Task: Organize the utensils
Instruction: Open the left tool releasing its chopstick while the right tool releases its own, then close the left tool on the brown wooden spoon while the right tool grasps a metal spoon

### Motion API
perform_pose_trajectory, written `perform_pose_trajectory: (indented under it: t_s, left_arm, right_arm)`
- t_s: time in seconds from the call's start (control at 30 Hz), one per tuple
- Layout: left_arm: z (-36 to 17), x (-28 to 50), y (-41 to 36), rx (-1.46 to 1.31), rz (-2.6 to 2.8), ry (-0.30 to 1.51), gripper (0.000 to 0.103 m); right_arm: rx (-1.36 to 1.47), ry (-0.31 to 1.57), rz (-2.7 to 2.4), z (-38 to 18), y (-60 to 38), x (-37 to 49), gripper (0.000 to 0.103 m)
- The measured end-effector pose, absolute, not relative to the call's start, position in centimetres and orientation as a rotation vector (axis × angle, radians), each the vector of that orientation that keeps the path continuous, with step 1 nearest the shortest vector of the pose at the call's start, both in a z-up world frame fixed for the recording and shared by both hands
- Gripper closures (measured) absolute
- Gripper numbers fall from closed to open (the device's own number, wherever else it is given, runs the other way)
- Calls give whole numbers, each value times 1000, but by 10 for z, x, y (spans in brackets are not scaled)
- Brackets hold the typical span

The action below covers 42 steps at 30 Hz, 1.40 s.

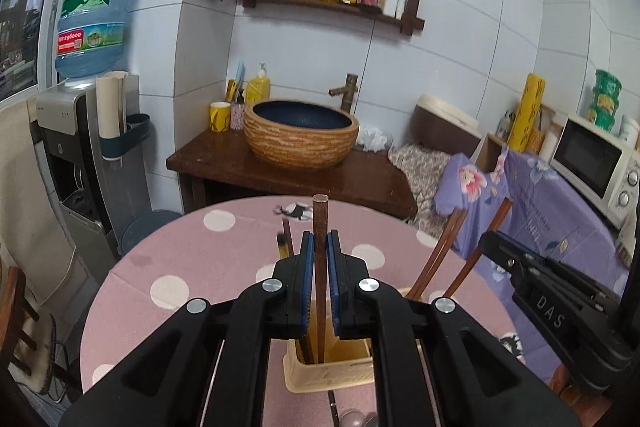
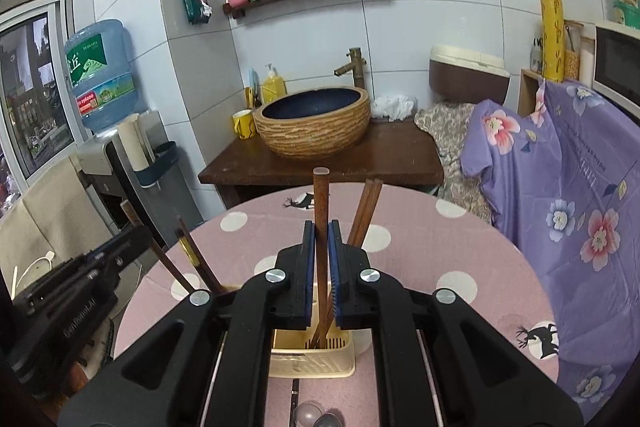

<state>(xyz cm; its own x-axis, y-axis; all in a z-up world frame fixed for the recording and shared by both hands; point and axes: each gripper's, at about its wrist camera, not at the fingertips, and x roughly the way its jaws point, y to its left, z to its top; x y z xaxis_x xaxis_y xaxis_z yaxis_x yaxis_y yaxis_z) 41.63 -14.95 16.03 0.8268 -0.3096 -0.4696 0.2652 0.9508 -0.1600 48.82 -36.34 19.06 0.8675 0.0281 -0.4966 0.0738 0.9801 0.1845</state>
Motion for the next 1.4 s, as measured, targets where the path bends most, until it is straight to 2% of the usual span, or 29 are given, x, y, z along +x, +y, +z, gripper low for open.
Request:
perform_pose_trajectory:
  t_s: [0.17,0.37,0.4,0.43,0.47,0.5,0.53,0.7,0.97,1.23,1.4]
  left_arm:
    - [132,420,-153,-76,-295,571,95]
    - [131,415,-157,-52,-312,572,93]
    - [132,413,-156,-55,-314,570,85]
    - [133,409,-156,-59,-319,562,76]
    - [134,404,-154,-71,-333,552,53]
    - [135,397,-151,-89,-346,538,39]
    - [136,390,-147,-101,-352,524,37]
    - [124,361,-137,-71,-372,535,28]
    - [60,331,-119,30,-345,696,28]
    - [-8,314,-109,7,-336,876,45]
    - [-31,309,-120,31,-340,936,52]
  right_arm:
    - [204,535,-28,172,-365,488,95]
    - [221,530,-3,167,-368,483,94]
    - [218,529,3,167,-368,481,92]
    - [208,519,0,167,-367,477,84]
    - [198,507,-5,167,-367,473,67]
    - [190,491,-12,167,-366,467,58]
    - [188,474,-16,167,-366,460,49]
    - [169,503,-25,148,-364,433,49]
    - [113,658,-20,75,-351,393,49]
    - [-17,708,-69,22,-329,352,49]
    - [39,754,-77,-2,-335,338,49]
